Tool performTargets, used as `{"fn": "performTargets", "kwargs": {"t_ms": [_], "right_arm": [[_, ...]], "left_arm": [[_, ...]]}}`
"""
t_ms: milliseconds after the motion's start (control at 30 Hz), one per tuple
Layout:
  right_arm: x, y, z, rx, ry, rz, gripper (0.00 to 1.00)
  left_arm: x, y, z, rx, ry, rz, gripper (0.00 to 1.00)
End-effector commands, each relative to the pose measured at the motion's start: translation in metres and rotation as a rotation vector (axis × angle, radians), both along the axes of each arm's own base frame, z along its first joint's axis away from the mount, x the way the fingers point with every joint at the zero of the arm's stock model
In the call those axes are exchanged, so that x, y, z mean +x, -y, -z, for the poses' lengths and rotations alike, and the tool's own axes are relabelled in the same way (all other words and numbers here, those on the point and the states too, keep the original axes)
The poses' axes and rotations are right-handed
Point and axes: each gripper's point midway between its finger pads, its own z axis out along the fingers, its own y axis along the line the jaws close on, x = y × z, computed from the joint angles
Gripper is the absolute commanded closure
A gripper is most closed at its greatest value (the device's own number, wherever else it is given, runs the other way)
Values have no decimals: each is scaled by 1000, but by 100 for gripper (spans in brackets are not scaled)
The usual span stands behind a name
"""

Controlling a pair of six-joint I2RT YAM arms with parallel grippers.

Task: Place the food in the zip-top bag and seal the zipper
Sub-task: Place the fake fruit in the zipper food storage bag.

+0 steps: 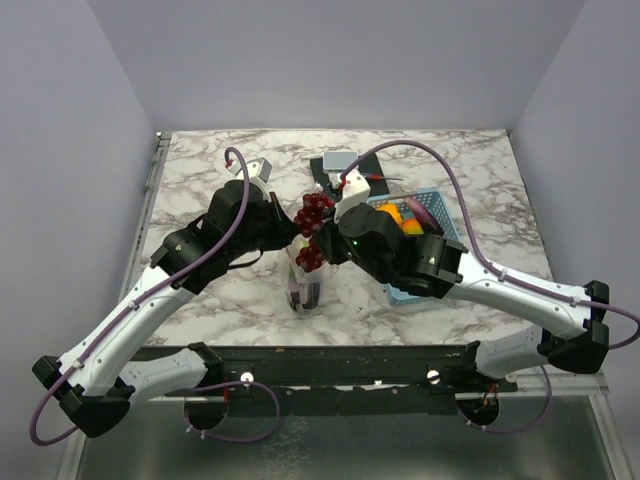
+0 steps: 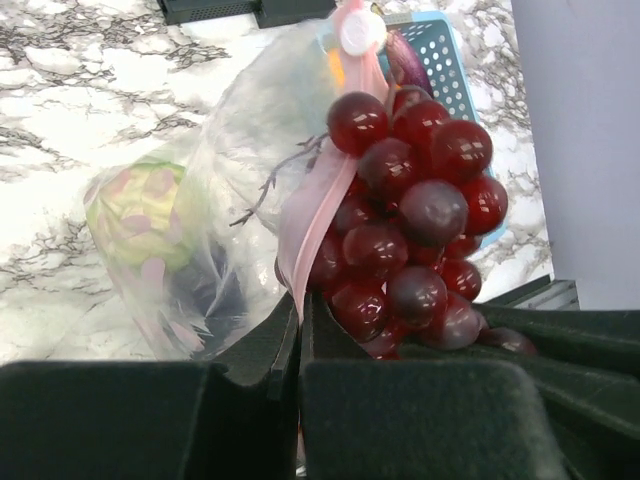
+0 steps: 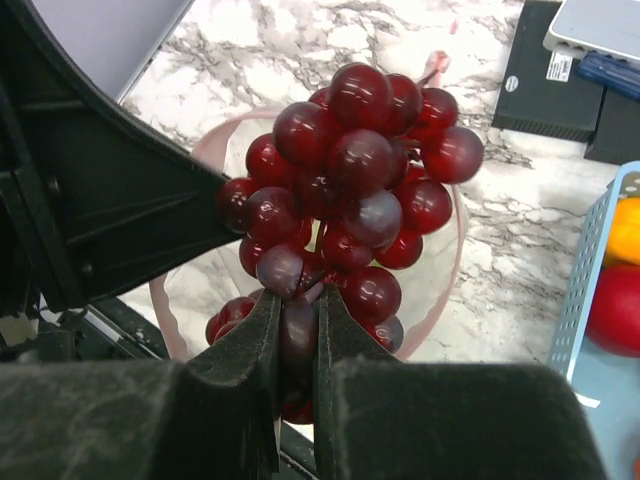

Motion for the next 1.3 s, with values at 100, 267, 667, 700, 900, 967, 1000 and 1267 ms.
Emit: {"fn": "performTargets", "kwargs": {"t_ms": [100, 267, 667, 700, 900, 967, 1000, 1267], "right_arm": [[-17, 6, 29, -44, -51, 9, 99], [-24, 10, 41, -53, -70, 11, 99], [-23, 5, 26, -41, -44, -6, 99], [-23, 1, 22, -40, -40, -19, 99], [-15, -22, 10, -90, -26, -38, 99], [-11, -26, 8, -118, -19, -28, 99], [-8, -27, 6, -131, -11, -19, 100], [12, -37, 5, -215, 13, 37, 99]], "left_arm": [[8, 3, -8, -29, 20, -28, 100], [8, 2, -7, -33, 16, -36, 100], [2, 6, -6, -50, 2, -12, 100], [2, 6, -6, -50, 0, -9, 100], [-5, 10, -6, -57, -3, 38, 100], [-7, 9, -6, -59, -3, 44, 100], [-8, 9, -5, -59, -3, 46, 100], [-14, 4, -3, -69, -3, 47, 100]]}}
